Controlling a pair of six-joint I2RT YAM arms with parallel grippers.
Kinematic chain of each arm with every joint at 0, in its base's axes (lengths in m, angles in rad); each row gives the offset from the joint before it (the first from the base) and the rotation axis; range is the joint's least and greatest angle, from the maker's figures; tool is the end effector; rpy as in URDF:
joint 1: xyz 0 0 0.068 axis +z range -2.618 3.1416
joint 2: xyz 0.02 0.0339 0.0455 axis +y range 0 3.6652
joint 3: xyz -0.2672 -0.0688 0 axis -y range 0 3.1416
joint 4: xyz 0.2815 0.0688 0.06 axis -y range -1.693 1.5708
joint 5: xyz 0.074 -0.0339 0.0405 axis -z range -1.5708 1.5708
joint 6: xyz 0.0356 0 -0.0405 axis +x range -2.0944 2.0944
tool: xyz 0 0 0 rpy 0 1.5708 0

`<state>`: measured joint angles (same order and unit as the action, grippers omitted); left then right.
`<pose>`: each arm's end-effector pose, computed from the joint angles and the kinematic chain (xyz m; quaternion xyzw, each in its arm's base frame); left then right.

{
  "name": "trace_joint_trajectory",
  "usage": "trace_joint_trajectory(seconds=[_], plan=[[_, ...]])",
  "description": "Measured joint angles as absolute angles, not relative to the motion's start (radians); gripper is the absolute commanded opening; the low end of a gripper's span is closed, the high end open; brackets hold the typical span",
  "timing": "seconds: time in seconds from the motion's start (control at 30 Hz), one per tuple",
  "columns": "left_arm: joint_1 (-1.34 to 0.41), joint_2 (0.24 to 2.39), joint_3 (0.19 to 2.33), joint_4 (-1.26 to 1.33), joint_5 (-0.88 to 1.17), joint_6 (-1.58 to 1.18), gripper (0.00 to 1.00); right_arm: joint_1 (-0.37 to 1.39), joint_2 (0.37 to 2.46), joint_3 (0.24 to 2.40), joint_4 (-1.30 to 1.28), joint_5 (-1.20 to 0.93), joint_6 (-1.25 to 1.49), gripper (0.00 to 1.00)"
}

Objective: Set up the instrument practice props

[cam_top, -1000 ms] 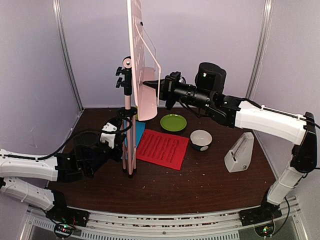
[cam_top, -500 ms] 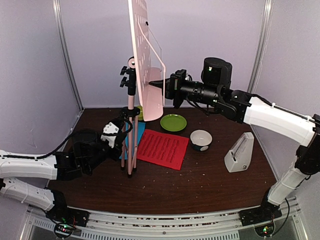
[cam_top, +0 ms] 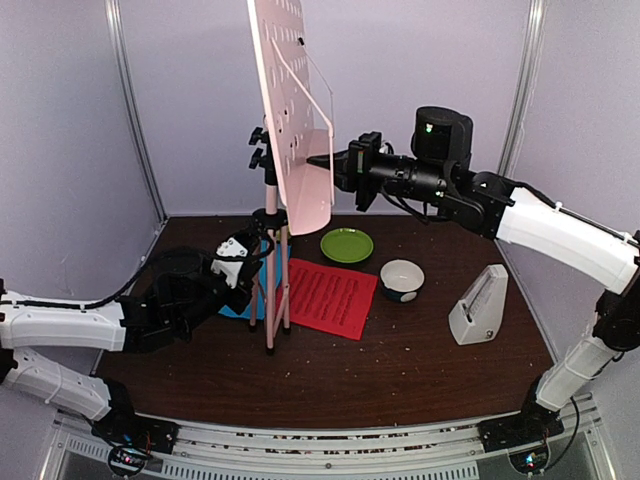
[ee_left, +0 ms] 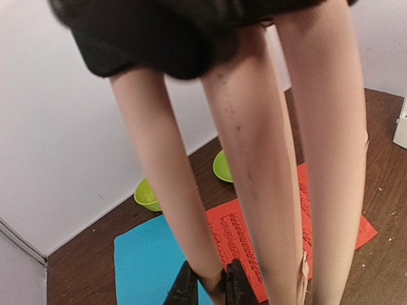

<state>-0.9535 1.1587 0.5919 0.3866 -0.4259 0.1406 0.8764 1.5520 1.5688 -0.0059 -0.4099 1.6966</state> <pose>0.1783 -0.2258 0.2387 0.2748 0.7114 -0.0985 0.6393 0.2464 0.3180 0.4465 0.1418 0.6891 0.7083 0.0579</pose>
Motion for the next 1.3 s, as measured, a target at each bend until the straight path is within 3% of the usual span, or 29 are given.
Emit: trace_joint_trajectory(seconds=[0.13, 0.33, 0.43, 0.57, 0.73, 1.3], plan=[[-0.953, 1.205, 0.597, 0.423, -0.433, 0.096, 0.36, 0.877, 1.552, 1.569, -0.012, -0.409, 1.687, 0.0], [-0.956, 1.283, 0.635, 0.483, -0.46, 0.081, 0.47, 0.876, 1.552, 1.569, -0.012, -0.398, 1.687, 0.0], [-0.956, 1.325, 0.655, 0.515, -0.477, 0.08, 0.42, 0.875, 1.552, 1.569, -0.012, -0.384, 1.687, 0.0], [-0.956, 1.354, 0.673, 0.531, -0.466, 0.086, 0.19, 0.871, 1.552, 1.569, -0.012, -0.372, 1.687, 0.0], [-0.949, 1.356, 0.673, 0.533, -0.438, 0.089, 0.03, 0.87, 1.553, 1.587, -0.036, -0.374, 1.679, 0.0], [-0.912, 1.332, 0.673, 0.488, -0.355, 0.253, 0.0, 0.853, 1.541, 1.648, -0.157, -0.388, 1.649, 0.0]])
